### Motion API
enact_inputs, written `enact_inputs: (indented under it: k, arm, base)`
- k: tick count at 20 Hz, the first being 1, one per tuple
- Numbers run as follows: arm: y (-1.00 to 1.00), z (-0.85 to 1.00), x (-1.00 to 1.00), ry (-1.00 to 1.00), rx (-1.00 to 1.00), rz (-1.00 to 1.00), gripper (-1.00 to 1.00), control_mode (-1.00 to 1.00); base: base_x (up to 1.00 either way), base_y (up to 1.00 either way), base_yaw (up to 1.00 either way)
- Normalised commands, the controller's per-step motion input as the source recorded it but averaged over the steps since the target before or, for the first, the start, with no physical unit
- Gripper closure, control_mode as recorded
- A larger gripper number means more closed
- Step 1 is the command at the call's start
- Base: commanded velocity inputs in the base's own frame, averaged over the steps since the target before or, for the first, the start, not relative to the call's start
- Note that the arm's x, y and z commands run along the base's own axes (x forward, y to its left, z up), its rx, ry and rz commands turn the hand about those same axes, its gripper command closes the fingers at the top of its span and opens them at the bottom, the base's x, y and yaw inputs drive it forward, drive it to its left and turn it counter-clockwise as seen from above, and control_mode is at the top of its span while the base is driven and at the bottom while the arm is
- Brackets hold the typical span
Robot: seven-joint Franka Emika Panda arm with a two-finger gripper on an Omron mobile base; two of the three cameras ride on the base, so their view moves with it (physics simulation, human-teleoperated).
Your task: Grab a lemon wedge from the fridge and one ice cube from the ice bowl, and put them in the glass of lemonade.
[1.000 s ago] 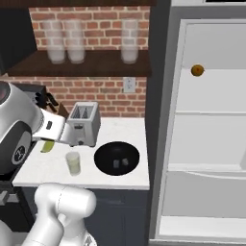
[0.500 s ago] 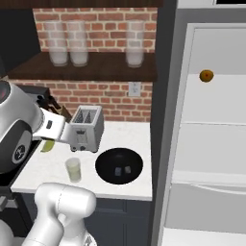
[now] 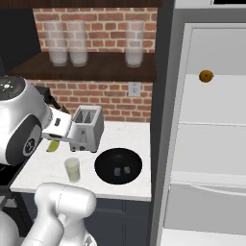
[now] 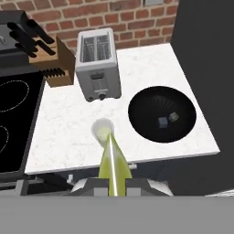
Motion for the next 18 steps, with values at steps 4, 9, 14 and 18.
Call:
enact_inputs:
  k: [4,9,14,18]
  arm:
    - [0.03,-0.17,0.57,0.15,0.00,0.00,1.00,-1.00]
    - [0.00,-0.18,0.19,0.02,0.00,0.00,1.00,-1.00]
    - [0.01,-0.33,0.04,-0.02,0.00,0.00,1.00,-1.00]
    - [0.26,-0.60,0.34,-0.10,0.00,0.00,1.00,-1.00]
  base:
    - [0.00,0.00,0.00]
    - [0.00,0.00,0.00]
    - [0.00,0.00,0.00]
    - [0.00,0.00,0.00]
